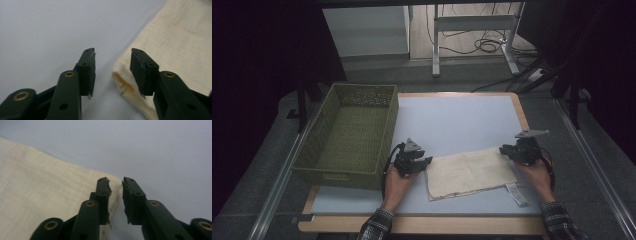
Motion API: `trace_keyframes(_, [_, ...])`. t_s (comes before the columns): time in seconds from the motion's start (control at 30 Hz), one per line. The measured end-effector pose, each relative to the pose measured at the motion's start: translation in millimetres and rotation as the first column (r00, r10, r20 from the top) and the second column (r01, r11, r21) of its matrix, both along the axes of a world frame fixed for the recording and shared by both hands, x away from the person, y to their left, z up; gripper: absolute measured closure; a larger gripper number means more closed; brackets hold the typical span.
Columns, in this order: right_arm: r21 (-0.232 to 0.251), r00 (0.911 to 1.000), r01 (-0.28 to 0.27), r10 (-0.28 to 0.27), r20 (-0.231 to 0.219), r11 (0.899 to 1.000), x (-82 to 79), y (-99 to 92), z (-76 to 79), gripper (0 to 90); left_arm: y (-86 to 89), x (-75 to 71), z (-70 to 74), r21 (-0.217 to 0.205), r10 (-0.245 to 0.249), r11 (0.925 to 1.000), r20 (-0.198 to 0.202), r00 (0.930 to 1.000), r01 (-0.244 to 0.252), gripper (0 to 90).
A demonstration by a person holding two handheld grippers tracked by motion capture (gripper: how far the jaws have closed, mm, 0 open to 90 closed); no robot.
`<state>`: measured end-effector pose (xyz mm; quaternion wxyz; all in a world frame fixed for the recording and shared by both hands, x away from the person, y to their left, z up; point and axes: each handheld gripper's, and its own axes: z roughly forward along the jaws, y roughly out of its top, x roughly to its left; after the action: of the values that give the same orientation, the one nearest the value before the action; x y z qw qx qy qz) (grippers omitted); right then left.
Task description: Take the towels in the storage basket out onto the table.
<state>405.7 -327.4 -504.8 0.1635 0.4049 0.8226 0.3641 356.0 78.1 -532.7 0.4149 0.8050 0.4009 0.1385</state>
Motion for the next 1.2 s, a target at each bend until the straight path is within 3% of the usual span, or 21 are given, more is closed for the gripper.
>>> trace_keyframes(0.1, [0.024, 1.0, 0.005, -0.005, 0.0, 1.0, -5.4, -6.8, 3.7, 67.2, -3.6, 5.0, -6.6, 0.031, 0.001, 0.9995, -0.025, 0.9997, -0.001, 44.9])
trace_keyframes(0.13, [0.029, 1.0, 0.006, -0.005, -0.004, 1.0, -7.0, -7.8, 4.4, 66.4, -4.9, 6.2, -9.1, 0.062, 0.006, 0.9981, -0.023, 0.9997, -0.005, 43.0])
trace_keyframes(0.53, [0.038, 0.9982, -0.056, 0.057, -0.02, 0.998, -35.6, -1.4, 10.6, 46.6, -5.5, 7.2, -11.1, 0.068, 0.014, 0.9976, -0.021, 0.9997, -0.013, 38.3])
trace_keyframes(0.8, [0.035, 0.9926, -0.115, 0.117, -0.034, 0.993, -56.0, 15.7, 9.4, 42.9, -6.4, 7.0, -11.6, 0.068, 0.013, 0.9976, -0.022, 0.9997, -0.011, 35.4])
trace_keyframes(1.0, [0.036, 0.984, -0.172, 0.173, -0.042, 0.984, -67.9, 35.8, 4.7, 42.3, -6.2, 7.1, -11.7, 0.067, 0.012, 0.9977, -0.023, 0.9997, -0.01, 35.1])
trace_keyframes(1.1, [0.043, 0.9765, -0.206, 0.208, -0.056, 0.978, -71.3, 48.9, 2.6, 43.2, -6.1, 7.1, -11.7, 0.065, 0.011, 0.9978, -0.024, 0.9996, -0.01, 35.0])
trace_keyframes(1.2, [0.053, 0.9651, -0.251, 0.254, -0.065, 0.967, -75.7, 64.5, 0.2, 49.8, -6.0, 7.2, -11.7, 0.065, 0.01, 0.9979, -0.025, 0.9996, -0.008, 34.7])
